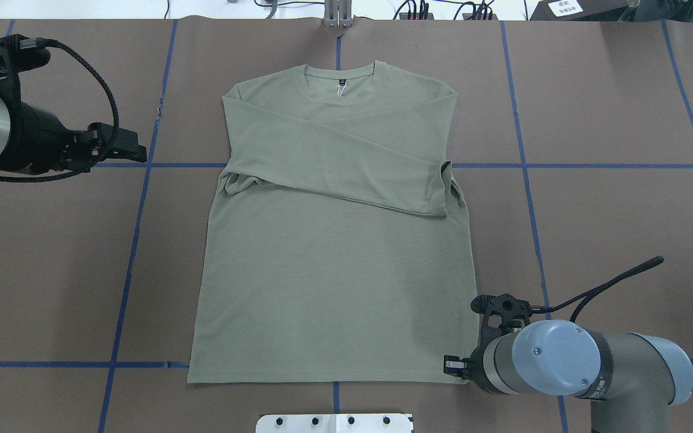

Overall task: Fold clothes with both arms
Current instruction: 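Lower the left gripper to the other near hem corner while the right gripper waits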

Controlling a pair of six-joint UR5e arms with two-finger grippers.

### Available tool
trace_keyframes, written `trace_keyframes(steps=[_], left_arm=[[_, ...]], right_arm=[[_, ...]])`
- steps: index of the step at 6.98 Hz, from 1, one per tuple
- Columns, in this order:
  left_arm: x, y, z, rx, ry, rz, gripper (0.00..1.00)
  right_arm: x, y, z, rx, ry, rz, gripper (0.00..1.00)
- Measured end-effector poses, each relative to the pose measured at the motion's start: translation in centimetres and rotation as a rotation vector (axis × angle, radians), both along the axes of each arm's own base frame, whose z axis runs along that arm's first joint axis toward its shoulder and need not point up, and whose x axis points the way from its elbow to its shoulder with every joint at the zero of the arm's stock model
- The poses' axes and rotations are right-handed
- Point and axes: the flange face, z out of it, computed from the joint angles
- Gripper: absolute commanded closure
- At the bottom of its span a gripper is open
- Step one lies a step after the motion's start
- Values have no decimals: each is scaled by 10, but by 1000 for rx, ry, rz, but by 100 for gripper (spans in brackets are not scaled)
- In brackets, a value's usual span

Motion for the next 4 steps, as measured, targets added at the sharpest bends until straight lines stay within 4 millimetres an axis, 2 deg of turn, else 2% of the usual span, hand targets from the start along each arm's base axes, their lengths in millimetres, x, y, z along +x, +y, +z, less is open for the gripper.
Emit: trace_keyframes(steps=[1,2,4], left_arm=[[9,4,2,-28,6,4,0],[32,19,4,-79,18,14,0],[115,84,10,-219,21,29,0]], right_arm=[[5,-1,-9,5,-19,6,100],[10,-3,-17,8,-37,13,100],[20,-14,-26,9,-56,37,100]])
